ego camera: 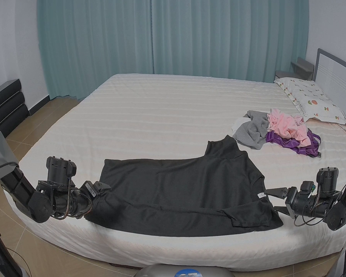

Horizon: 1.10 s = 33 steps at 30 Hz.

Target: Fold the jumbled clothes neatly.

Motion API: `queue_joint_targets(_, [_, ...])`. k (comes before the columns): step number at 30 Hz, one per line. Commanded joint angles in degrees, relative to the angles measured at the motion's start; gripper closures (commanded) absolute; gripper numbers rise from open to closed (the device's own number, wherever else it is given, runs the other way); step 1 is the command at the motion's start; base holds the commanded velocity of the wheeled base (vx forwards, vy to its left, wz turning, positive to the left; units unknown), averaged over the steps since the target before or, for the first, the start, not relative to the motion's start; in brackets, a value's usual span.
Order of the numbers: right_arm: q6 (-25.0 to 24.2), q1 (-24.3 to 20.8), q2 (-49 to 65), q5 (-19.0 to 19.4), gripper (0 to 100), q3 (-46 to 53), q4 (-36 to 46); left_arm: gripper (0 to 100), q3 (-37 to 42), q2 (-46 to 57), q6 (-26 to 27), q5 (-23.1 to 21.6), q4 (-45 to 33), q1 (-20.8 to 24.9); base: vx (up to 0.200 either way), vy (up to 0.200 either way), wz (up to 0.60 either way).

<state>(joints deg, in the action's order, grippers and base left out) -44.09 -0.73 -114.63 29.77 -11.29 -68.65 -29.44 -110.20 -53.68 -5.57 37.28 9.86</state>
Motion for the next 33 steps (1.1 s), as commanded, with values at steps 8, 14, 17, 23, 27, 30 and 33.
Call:
queue_joint_targets(8, [0.24,-0.59,-0.42,-1.91,0,0.30,-0.09,0,1.05,1.13,0.68,-0.41,0.34,-0.63,0.000,0.000,0.00])
queue_joint_targets(14, [0.41,-1.29,-1.30,-3.05,0,0.21,-0.61,0,-1.94,-1.24,8.68,-3.92,0.34,-3.53,0.000,0.000,0.00])
queue_joint_targets(17, [0.50,-1.47,-2.00,-4.19,0,0.48,-1.67,0,-5.10,-4.32,12.72,-5.24,-0.28,-4.59,0.000,0.000,0.00])
queue_joint_targets(23, [0.59,-1.99,-5.17,-6.04,0,0.74,-5.18,0,-11.96,-11.61,13.42,-5.77,-0.36,-4.59,0.000,0.000,0.00])
queue_joint_targets(27, [0.59,-1.99,-6.05,-6.21,0,1.62,-7.73,0,-14.94,-14.43,13.77,-5.50,-0.36,-4.50,0.000,0.000,0.00])
queue_joint_targets(30, [0.59,-1.99,-5.96,-6.21,0,1.88,-8.08,0,-15.82,-15.83,14.39,-4.71,-0.19,-4.50,0.000,0.000,0.00])
queue_joint_targets(33, [0.59,-1.99,-6.05,-6.21,0,1.88,-8.08,0,-16.00,-16.18,15.09,-3.75,-0.01,-4.50,0.000,0.000,0.00])
